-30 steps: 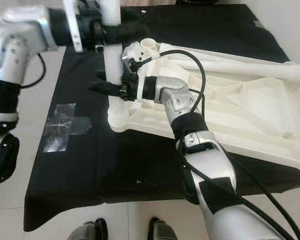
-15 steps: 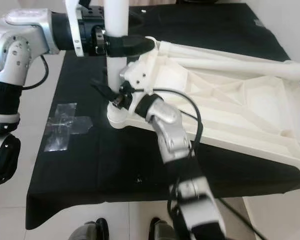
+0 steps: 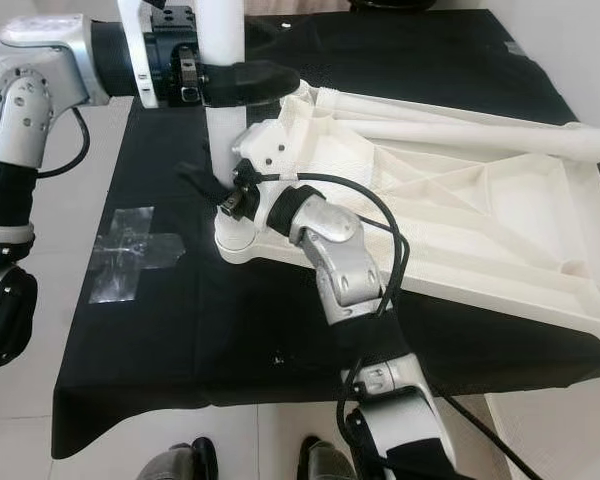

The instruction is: Building children table

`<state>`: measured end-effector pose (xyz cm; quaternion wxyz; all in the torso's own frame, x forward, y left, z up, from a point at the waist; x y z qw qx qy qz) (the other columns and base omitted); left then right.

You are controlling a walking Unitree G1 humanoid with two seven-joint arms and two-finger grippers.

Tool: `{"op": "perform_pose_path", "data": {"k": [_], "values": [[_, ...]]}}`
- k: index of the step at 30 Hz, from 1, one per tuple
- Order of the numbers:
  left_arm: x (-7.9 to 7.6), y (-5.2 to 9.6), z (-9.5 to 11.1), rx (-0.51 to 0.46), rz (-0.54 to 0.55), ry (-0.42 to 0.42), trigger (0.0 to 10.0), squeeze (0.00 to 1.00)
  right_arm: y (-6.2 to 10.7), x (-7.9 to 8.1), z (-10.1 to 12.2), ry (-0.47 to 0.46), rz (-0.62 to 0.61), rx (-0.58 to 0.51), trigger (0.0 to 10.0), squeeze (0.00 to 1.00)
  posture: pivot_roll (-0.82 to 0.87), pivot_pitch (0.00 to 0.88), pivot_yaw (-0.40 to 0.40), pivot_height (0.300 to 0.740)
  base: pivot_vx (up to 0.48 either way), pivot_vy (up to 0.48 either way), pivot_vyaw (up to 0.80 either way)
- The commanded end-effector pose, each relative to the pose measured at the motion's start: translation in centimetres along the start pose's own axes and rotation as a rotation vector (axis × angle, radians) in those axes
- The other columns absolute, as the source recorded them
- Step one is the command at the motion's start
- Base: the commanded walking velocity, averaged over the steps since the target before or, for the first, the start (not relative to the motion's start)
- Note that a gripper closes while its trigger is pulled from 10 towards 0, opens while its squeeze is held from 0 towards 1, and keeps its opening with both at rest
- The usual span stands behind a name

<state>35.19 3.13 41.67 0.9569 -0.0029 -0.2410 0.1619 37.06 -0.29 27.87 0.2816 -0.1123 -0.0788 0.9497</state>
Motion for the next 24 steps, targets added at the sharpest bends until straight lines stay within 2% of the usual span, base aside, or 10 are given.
{"op": "perform_pose_path", "data": {"k": [1, 9, 16, 24], "values": [[-0.7, -1.0, 0.6, 0.013, -0.022, -0.037, 10.0, 0.00, -1.5, 4.2, -2.4, 0.046, 0.170, 0.127, 0.0, 0.00, 0.04, 0.238, -0.005, 0.740, 0.000, 0.000, 0.00], [-0.6, -0.8, 0.5, 0.015, -0.013, -0.034, 10.0, 0.00, -0.8, 4.7, -2.9, 0.089, 0.228, 0.211, 0.0, 0.00, 0.04, 0.243, -0.013, 0.740, 0.000, 0.000, 0.00], [-0.5, -0.8, 0.4, 0.016, -0.008, -0.032, 10.0, 0.00, -0.3, 5.4, -3.7, 0.067, 0.282, 0.243, 0.0, 0.00, 0.04, 0.243, -0.011, 0.740, 0.000, 0.000, 0.00], [-0.6, -0.8, 0.4, 0.017, -0.008, -0.034, 10.0, 0.00, -0.4, 5.7, -4.9, 0.032, 0.257, 0.283, 0.0, 0.00, 0.04, 0.239, -0.011, 0.740, 0.000, 0.000, 0.00]]}}
Point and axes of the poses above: a point about 5 cm out from each wrist's last joint towards the gripper, its own y axis pointing back from the gripper into the wrist, its own z axis along the axis of the wrist's last joint, x = y × z, the point moved 6 cm from there along -y, pointing out of the wrist towards the gripper, and after that the axes turned 8 degrees about -y, right-handed, at the moved point
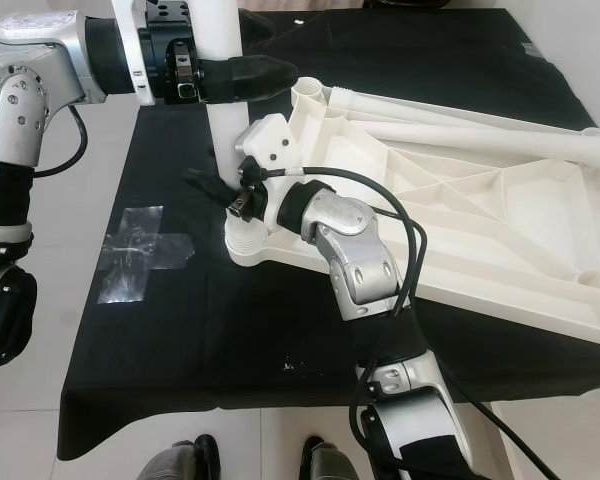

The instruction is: Building children table

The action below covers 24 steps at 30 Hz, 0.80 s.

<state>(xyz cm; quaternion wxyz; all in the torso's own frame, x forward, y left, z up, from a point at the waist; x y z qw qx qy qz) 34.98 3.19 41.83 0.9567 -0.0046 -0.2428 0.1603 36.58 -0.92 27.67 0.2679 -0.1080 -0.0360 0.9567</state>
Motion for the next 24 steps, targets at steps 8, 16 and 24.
{"op": "perform_pose_path", "data": {"k": [8, 16, 24], "values": [[-0.5, -1.0, 0.2, 0.022, -0.003, -0.032, 10.0, 0.00, -2.1, 4.7, -6.4, -0.009, 0.098, 0.260, 0.0, 0.00, 0.04, 0.244, -0.013, 0.740, 0.000, 0.000, 0.00], [-0.4, -0.9, 0.0, 0.028, 0.005, -0.038, 10.0, 0.00, -0.5, 2.2, -8.6, -0.024, -0.330, 0.304, 0.0, 0.00, 0.02, 0.252, -0.022, 0.740, 0.000, 0.000, 0.00], [-0.2, -0.8, -0.2, 0.032, 0.015, -0.044, 10.0, 0.00, 0.5, 2.9, -9.0, -0.059, -0.499, 0.291, 0.0, 0.00, 0.02, 0.249, -0.021, 0.740, 0.000, 0.000, 0.00]]}}
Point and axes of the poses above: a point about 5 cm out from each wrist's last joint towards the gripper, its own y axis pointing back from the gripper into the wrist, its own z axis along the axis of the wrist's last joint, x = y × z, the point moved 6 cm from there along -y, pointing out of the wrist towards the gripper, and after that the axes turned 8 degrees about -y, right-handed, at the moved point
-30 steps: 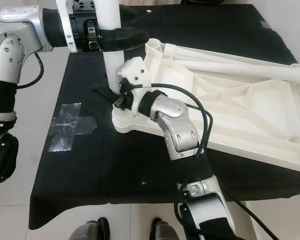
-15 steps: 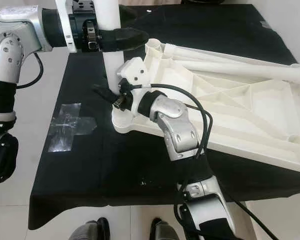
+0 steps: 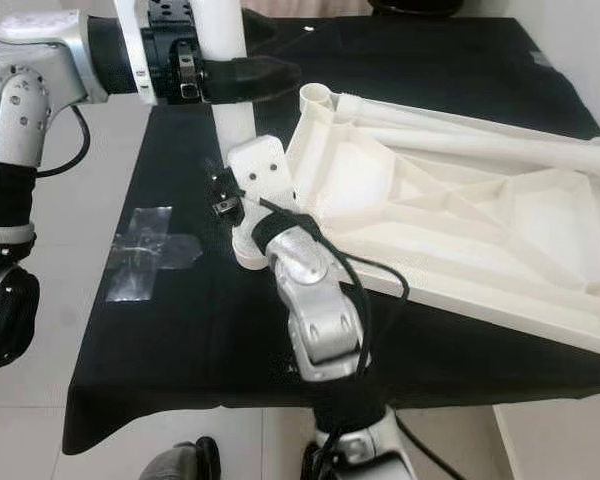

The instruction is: Building children table

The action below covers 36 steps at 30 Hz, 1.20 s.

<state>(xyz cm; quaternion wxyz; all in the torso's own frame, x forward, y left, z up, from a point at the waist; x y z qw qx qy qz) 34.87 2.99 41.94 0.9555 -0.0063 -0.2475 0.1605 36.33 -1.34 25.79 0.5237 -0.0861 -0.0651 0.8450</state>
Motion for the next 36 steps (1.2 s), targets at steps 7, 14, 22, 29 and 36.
{"op": "perform_pose_path", "data": {"k": [7, 14, 22, 29, 36], "values": [[0.1, -0.6, -0.3, 0.039, 0.020, -0.046, 10.0, 0.00, 0.7, 2.0, -7.0, 0.036, 0.038, 0.281, 0.0, 0.00, 0.02, 0.247, -0.019, 0.740, 0.000, 0.000, 0.00], [-0.1, -0.4, -0.5, 0.037, 0.006, -0.047, 0.0, 0.00, 0.9, 1.8, -6.8, 0.041, 0.008, 0.279, 0.0, 0.00, 0.01, 0.248, -0.017, 0.740, 0.000, 0.000, 0.00], [0.0, -0.5, -0.1, 0.015, 0.014, -0.058, 0.0, 0.00, 0.7, 1.6, -6.5, 0.029, 0.006, 0.280, 10.0, 0.00, 0.01, 0.249, -0.016, 0.740, 0.000, 0.000, 0.00], [-0.3, -0.7, 0.0, 0.003, -0.001, -0.052, 0.0, 0.00, -0.2, 0.8, -4.8, -0.015, 0.068, 0.205, 10.0, 1.00, 0.01, 0.251, -0.018, 0.740, 0.000, 0.000, 0.00], [-0.7, -0.9, -0.1, -0.001, -0.017, -0.048, 0.0, 0.00, -1.6, 0.7, -2.0, 0.023, 0.373, 0.119, 10.0, 0.73, 0.02, 0.248, -0.019, 0.740, 0.000, 0.000, 0.00]]}}
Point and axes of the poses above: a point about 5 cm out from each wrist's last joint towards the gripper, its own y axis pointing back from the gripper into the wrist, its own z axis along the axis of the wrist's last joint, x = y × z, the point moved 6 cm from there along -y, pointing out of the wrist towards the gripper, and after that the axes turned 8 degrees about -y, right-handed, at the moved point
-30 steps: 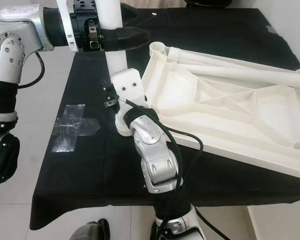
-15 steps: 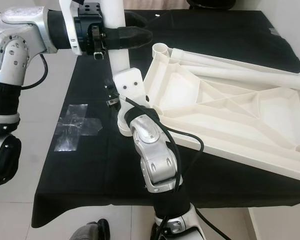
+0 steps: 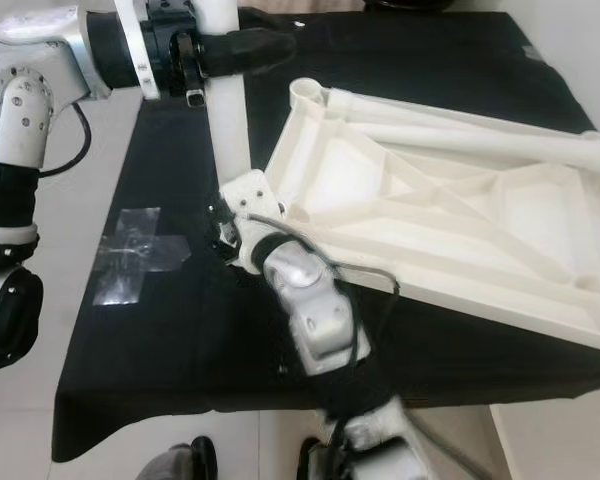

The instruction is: Building children table

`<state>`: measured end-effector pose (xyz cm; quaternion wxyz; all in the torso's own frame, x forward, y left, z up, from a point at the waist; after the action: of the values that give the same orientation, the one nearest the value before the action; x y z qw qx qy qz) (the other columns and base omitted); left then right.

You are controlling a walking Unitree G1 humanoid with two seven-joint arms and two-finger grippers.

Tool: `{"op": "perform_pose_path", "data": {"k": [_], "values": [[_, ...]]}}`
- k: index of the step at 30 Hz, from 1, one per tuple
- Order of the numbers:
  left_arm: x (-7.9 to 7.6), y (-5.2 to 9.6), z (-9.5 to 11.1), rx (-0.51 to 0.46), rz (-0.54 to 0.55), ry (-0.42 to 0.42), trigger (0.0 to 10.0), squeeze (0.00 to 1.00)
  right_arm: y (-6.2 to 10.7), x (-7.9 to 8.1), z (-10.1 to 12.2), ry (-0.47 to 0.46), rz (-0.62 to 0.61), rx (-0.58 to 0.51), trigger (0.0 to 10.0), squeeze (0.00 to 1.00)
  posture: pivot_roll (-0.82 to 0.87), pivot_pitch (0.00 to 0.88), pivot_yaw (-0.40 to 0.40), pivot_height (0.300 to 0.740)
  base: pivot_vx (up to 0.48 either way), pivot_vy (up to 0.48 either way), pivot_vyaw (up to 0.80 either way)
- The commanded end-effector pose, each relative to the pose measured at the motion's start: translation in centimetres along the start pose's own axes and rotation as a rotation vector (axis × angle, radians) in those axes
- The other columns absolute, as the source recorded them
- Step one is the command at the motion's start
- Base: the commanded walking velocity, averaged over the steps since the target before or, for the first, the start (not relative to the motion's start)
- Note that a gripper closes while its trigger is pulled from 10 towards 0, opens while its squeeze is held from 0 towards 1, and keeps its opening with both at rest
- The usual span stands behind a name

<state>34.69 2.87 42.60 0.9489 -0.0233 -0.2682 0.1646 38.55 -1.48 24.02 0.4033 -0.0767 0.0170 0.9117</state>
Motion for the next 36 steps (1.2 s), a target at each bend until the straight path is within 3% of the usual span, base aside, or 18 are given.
{"op": "perform_pose_path", "data": {"k": [1, 2, 11, 12, 13, 14, 19, 30, 33, 34, 35, 36], "values": [[-1.0, -0.8, -0.8, 0.034, -0.039, -0.010, 0.0, 0.00, -0.5, 1.4, 0.6, 0.018, 0.131, -0.017, 10.0, 0.54, 0.02, 0.248, -0.018, 0.740, 0.000, 0.000, 0.00], [-1.1, -0.8, -0.7, 0.032, -0.044, -0.008, 0.0, 0.00, -0.6, 1.3, 0.9, 0.039, 0.187, -0.016, 10.0, 0.00, 0.02, 0.250, -0.018, 0.740, 0.000, 0.000, 0.00], [-1.5, -1.1, -0.7, 0.027, -0.065, -0.004, 0.0, 0.00, -1.5, 0.4, 3.1, 0.037, 0.301, -0.035, 10.0, 0.00, 0.03, 0.243, -0.012, 0.740, 0.000, 0.000, 0.00], [-1.6, -1.1, -0.7, 0.026, -0.068, -0.001, 0.0, 0.00, -1.6, 0.8, 3.2, -0.003, 0.363, -0.030, 4.8, 0.00, 0.03, 0.244, -0.010, 0.740, 0.000, 0.000, 0.00], [-1.6, -1.1, -0.7, 0.026, -0.068, -0.001, 0.0, 0.00, -1.6, 0.8, 3.2, -0.003, 0.363, -0.030, 4.8, 0.00, 0.03, 0.244, -0.010, 0.740, 0.000, 0.000, 0.00], [-1.7, -1.2, -0.8, 0.025, -0.072, 0.001, 0.0, 0.00, -1.6, 1.1, 3.2, -0.033, 0.407, -0.027, 0.0, 0.00, 0.03, 0.242, -0.010, 0.740, 0.000, 0.000, 0.00], [-2.2, -1.3, -0.9, 0.023, -0.087, 0.007, 0.0, 0.00, -1.5, 2.2, 3.3, -0.082, 0.559, -0.027, 0.0, 0.00, 0.03, 0.245, -0.008, 0.740, 0.000, 0.000, 0.00], [-2.3, -1.4, -1.0, 0.022, -0.086, 0.006, 0.0, 0.00, -2.2, 2.4, 3.3, -0.055, 0.618, 0.009, 0.0, 0.00, 0.03, 0.256, -0.011, 0.740, 0.000, 0.000, 0.00], [-1.8, -1.4, -1.0, 0.020, -0.045, -0.005, 0.4, 0.00, -2.2, 2.3, 3.2, -0.052, 0.614, 0.015, 0.0, 0.00, 0.02, 0.256, -0.011, 0.740, 0.000, 0.000, 0.00], [-1.4, -1.4, -1.1, 0.021, -0.024, 0.009, 6.7, 0.00, -2.3, 2.2, 3.1, -0.049, 0.611, 0.017, 0.0, 0.00, 0.02, 0.256, -0.011, 0.740, 0.000, 0.000, 0.00], [-1.4, -1.3, -1.1, 0.019, -0.028, 0.020, 10.0, 1.00, -2.3, 2.1, 3.1, -0.049, 0.603, 0.020, 0.0, 0.00, 0.02, 0.257, -0.010, 0.740, 0.000, 0.000, 0.00], [-1.4, -1.3, -1.1, 0.019, -0.028, 0.020, 10.0, 1.00, -2.3, 2.1, 3.1, -0.049, 0.603, 0.020, 0.0, 0.00, 0.02, 0.257, -0.010, 0.740, 0.000, 0.000, 0.00]]}}
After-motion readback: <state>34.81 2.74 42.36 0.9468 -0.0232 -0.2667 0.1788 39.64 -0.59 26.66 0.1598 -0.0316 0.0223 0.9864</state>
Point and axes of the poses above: a point about 5 cm out from each wrist's last joint towards the gripper, its own y axis pointing back from the gripper into the wrist, its own z axis along the axis of the wrist's last joint, x = y × z, the point moved 6 cm from there along -y, pointing out of the wrist towards the gripper, and after that the axes turned 8 degrees about -y, right-handed, at the moved point
